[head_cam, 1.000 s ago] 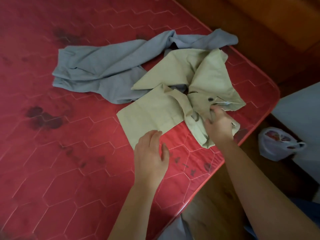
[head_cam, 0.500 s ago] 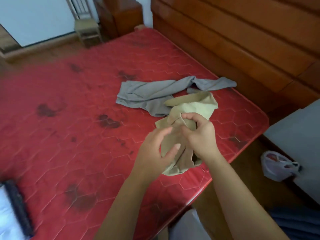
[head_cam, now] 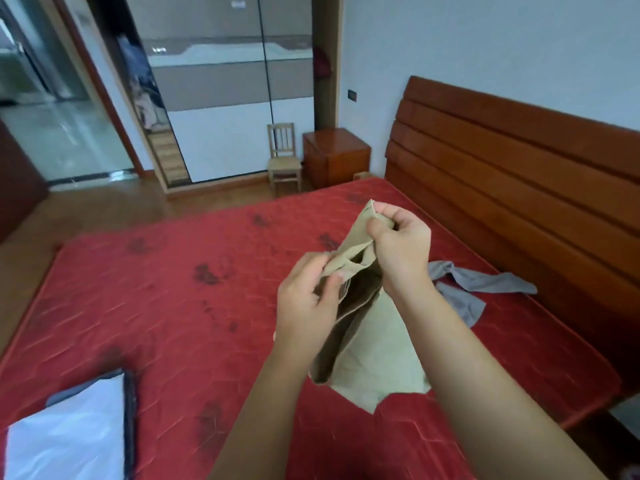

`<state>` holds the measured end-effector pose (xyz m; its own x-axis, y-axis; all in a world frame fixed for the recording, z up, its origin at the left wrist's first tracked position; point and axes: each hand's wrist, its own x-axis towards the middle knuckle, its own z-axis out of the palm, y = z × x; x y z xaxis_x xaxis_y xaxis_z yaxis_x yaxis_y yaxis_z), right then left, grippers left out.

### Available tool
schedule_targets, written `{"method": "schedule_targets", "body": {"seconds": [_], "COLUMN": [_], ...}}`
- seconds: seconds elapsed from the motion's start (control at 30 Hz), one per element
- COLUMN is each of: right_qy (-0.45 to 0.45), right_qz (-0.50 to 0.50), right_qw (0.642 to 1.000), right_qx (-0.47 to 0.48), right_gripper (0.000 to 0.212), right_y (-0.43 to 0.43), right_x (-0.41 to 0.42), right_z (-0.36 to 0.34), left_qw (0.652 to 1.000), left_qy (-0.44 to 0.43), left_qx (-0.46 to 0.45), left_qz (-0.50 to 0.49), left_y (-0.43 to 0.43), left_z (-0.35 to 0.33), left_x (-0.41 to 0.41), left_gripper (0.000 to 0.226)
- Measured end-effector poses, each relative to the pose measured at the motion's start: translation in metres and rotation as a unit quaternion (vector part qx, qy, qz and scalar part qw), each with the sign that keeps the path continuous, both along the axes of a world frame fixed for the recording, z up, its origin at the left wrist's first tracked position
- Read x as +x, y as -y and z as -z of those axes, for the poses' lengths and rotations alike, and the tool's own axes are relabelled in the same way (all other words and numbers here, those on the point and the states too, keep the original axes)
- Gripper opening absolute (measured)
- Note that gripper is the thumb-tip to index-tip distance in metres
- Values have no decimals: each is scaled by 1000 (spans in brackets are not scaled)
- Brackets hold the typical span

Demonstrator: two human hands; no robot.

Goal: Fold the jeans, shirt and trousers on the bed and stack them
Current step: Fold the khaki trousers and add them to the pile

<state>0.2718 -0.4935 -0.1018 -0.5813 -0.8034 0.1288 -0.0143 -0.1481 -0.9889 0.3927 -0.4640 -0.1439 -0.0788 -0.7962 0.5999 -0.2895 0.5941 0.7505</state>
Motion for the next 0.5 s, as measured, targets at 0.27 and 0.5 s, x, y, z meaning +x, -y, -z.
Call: {"method": "schedule_targets", "body": {"seconds": [0.27,0.5], "right_qy": [-49,-248], "right_qz": [-160,-67], "right_qw": [985,966], "right_qx": [47,35], "right_gripper": [31,63], "right_y": [19,-29], "right_x": [-45,-81], "right_z": [8,59], "left_qw": [994,995], "left_qy": [-28,-10], "left_qx": [45,55], "left_qz": [-93,-86], "left_y": [56,84], "left_z": [-51,-68], "left_x": [-17,-60], "left_gripper": [16,14]}}
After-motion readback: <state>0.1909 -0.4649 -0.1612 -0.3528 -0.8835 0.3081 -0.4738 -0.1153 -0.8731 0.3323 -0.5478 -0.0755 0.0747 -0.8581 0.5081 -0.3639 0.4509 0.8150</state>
